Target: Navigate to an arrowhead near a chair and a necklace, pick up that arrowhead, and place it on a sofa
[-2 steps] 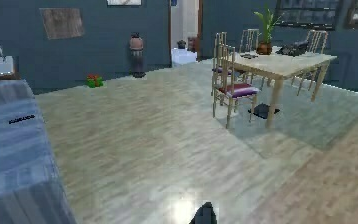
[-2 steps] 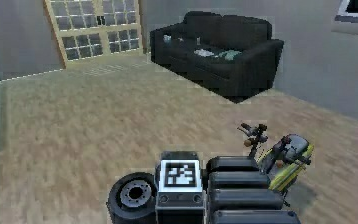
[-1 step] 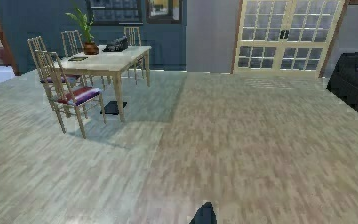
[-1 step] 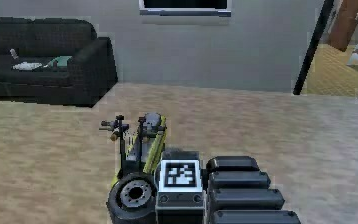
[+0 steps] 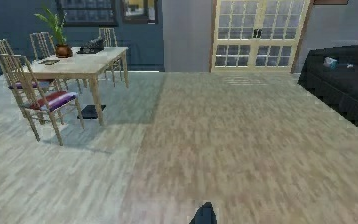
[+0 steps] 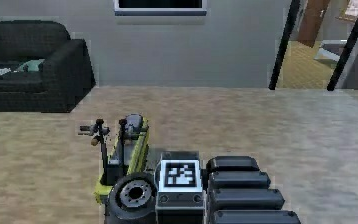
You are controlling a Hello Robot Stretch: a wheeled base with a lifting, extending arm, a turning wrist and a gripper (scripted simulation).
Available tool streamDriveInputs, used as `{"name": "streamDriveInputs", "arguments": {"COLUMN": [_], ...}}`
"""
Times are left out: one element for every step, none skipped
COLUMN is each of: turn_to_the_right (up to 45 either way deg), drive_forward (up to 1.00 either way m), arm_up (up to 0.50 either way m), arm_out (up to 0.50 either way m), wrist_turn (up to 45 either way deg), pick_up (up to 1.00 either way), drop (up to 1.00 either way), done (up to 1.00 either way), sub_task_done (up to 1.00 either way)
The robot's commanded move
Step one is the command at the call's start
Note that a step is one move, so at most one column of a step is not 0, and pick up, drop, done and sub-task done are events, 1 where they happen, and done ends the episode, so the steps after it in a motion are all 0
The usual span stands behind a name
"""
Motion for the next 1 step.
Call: {"name": "streamDriveInputs", "arguments": {"turn_to_the_right": [0.0], "drive_forward": [0.65], "arm_up": [0.00], "arm_out": [0.00], "wrist_turn": [0.0], "pick_up": [0.00], "drop": [0.00], "done": [0.00], "sub_task_done": [0.00]}}
